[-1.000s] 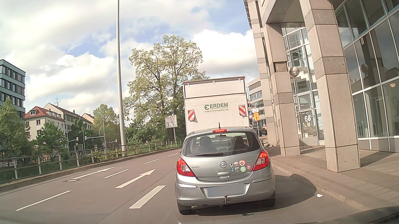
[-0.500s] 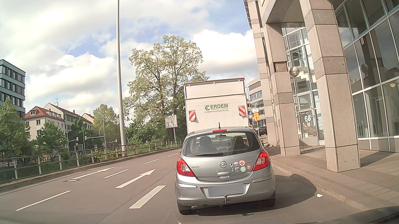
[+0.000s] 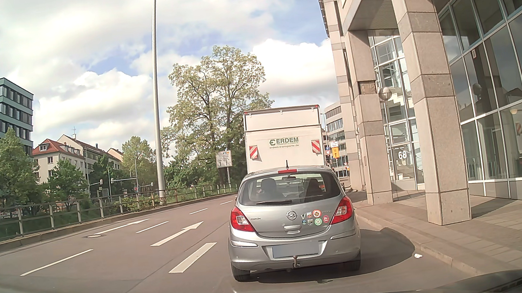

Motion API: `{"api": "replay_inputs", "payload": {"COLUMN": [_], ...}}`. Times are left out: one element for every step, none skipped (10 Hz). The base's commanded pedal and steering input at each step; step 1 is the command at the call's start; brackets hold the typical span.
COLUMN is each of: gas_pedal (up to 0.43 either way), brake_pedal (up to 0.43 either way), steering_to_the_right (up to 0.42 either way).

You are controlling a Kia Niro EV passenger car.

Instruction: Follow the waypoints while adhering to traffic rules and regulations

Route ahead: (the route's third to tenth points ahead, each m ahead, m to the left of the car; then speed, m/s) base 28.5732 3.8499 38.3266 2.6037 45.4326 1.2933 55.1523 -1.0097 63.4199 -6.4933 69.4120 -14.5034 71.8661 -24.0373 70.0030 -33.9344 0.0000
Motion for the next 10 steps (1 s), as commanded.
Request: {"api": "replay_inputs", "payload": {"gas_pedal": [0.000,0.000,0.000,0.000,0.000,0.000,0.000,0.000,0.000,0.000], "brake_pedal": [0.232,0.232,0.232,0.226,0.177,0.140,0.024,0.000,0.000,0.000], "steering_to_the_right": [0.009,0.009,0.009,0.009,0.009,0.009,0.009,0.008,0.007,0.007]}}
